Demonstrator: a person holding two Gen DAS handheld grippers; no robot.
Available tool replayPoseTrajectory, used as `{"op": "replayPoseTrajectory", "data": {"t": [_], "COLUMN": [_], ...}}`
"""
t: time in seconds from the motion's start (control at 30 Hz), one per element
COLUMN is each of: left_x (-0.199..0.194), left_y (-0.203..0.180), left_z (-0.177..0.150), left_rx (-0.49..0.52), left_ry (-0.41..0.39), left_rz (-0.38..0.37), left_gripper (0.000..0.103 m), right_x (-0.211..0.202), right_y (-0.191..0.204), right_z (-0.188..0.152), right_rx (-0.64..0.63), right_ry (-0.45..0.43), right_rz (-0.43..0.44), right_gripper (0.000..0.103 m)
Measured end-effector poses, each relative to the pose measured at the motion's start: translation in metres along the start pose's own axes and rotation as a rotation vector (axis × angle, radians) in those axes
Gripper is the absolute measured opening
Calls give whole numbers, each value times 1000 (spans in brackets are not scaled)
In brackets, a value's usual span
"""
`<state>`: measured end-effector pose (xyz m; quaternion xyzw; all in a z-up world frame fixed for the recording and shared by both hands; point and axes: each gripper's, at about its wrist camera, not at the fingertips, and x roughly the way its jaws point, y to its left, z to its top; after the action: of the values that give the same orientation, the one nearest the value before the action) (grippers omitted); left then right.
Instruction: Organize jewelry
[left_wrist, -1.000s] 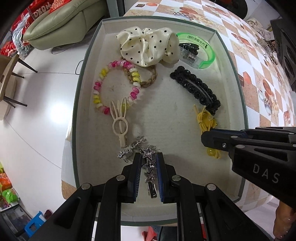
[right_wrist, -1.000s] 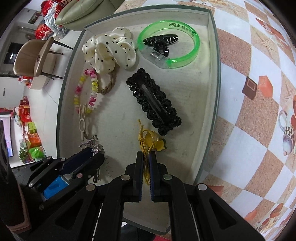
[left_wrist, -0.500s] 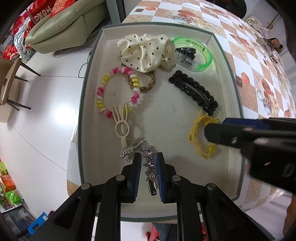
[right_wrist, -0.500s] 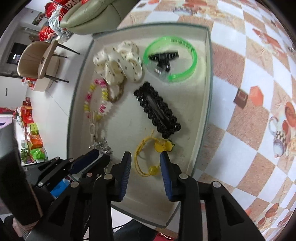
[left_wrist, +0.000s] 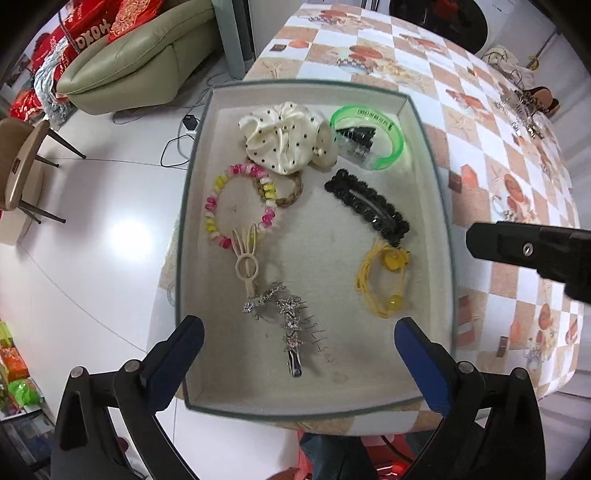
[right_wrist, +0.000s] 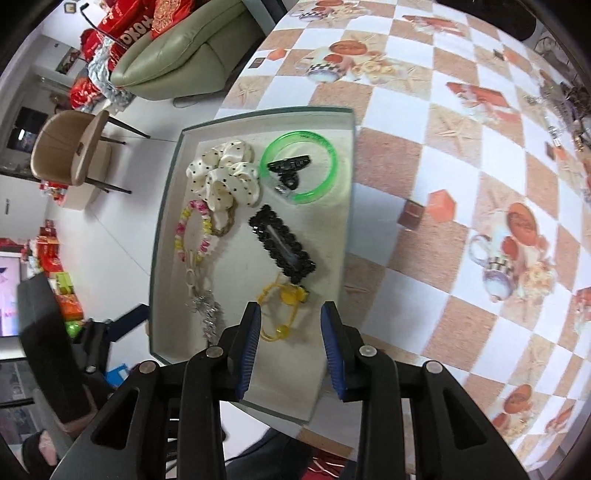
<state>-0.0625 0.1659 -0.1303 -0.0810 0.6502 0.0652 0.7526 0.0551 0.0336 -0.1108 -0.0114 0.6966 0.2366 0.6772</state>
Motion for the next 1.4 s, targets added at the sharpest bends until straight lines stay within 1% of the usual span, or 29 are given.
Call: {"op": "replayPoseTrajectory", "data": {"t": [0.03,0.07,0.1,0.13,0.17,0.2,0.27,0.43,0.5,0.53,0.6,0.7,0.9,1.0,1.4], "left_x": [-6,-12,-17,-23,-30,-34,-47,-81,-92,-97,-105,-118,-136,-141,-149], "left_y": [1,2,4,6,8,12,17,28,33,34,36,37,35,35,31], "left_z": [-1,-1,-2,-2,-2,-2,-3,-2,-3,-3,-3,-4,-6,-7,-9], "left_rx": [-3,-7,-11,-18,-28,-36,-55,-90,-102,-109,-121,-130,-128,-132,-129], "left_ry": [-2,-4,-3,-4,-7,-7,-19,-71,-81,-85,-95,-110,-115,-112,-121], "left_rz": [3,10,17,29,36,35,42,82,80,79,78,79,75,62,70], "left_gripper": [103,103,103,103,103,103,103,103,103,103,103,103,103,103,103], "right_x": [-4,-7,-12,-15,-20,-25,-34,-60,-67,-72,-82,-93,-108,-112,-121], "right_y": [1,1,3,6,8,11,17,29,34,35,41,48,49,48,53], "right_z": [-1,-3,-4,-5,-6,-7,-7,-10,-12,-13,-16,-17,-17,-17,-18], "right_rx": [-11,-19,-32,-42,-53,-63,-80,-138,-159,-166,-188,-208,-203,-203,-227], "right_ry": [1,1,1,0,-4,-9,-19,-53,-54,-65,-95,-112,-103,-105,-117], "right_rz": [-9,-13,-23,-29,-33,-37,-50,-117,-137,-142,-150,-172,-187,-195,-227], "right_gripper": [41,49,54,64,71,73,81,84,94,102,103,103,103,103,103]}}
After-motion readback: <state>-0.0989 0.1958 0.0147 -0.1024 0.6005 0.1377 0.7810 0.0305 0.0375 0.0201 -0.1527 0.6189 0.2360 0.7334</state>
